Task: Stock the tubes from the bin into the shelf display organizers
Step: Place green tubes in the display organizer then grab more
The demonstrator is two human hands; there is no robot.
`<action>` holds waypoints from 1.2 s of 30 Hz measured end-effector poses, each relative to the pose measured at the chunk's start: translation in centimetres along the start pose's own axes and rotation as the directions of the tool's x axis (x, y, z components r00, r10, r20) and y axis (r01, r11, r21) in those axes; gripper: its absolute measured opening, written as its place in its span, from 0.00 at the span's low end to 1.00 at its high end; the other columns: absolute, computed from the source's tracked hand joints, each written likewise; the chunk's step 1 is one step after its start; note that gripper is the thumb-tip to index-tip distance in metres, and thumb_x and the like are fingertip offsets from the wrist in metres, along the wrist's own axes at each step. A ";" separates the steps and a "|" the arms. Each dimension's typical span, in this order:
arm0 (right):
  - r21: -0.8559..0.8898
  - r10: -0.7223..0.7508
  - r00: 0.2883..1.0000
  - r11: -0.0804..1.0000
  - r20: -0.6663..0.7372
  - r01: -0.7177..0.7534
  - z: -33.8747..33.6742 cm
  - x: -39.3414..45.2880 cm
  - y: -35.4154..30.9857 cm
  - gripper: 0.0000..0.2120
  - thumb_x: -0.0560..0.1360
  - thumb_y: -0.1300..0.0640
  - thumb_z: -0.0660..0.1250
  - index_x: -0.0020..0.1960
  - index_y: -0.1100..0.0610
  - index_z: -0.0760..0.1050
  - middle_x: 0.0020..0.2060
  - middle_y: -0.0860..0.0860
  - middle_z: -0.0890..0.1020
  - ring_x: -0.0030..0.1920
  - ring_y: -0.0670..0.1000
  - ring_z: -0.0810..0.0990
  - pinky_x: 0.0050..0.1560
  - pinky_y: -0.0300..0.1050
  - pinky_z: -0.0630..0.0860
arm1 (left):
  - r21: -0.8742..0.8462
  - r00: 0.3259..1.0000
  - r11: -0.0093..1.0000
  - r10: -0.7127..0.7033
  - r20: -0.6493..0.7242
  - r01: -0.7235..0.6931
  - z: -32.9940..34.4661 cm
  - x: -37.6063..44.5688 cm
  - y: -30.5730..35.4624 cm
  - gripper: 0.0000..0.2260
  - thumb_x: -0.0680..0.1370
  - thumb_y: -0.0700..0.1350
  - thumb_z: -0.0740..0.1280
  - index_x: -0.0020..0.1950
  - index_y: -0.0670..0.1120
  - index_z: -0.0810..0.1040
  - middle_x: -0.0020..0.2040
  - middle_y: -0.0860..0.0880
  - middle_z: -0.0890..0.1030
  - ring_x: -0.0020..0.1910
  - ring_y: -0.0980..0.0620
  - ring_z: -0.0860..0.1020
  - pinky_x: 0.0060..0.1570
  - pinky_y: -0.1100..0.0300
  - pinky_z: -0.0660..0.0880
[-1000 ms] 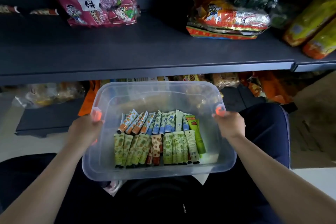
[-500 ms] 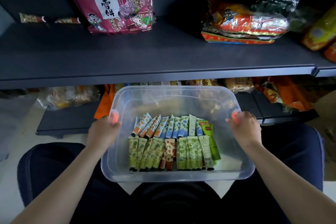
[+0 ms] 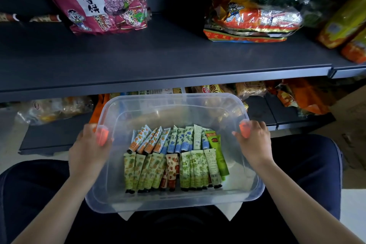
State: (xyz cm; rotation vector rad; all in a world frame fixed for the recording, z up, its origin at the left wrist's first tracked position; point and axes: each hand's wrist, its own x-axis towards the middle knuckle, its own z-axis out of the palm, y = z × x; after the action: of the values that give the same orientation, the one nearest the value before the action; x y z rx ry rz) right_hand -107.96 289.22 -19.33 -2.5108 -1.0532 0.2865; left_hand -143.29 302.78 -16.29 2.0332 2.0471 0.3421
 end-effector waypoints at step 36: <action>0.124 -0.256 0.530 0.954 0.808 0.272 5.8 0.4 -4.8 0.15 0.66 0.59 0.76 0.40 0.49 0.69 0.45 0.49 0.75 0.45 0.49 0.72 0.37 0.39 0.66 | -0.177 0.524 0.974 0.225 0.822 -0.140 12.8 -1.6 11.0 0.12 0.72 0.46 0.73 0.54 0.45 0.83 0.54 0.48 0.82 0.51 0.50 0.79 0.45 0.64 0.69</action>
State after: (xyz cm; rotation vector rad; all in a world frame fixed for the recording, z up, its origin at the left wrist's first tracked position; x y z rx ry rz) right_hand -112.70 294.15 -22.51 -2.1340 -1.7447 1.4673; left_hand -128.66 301.22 -24.78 1.7999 1.1740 -0.4588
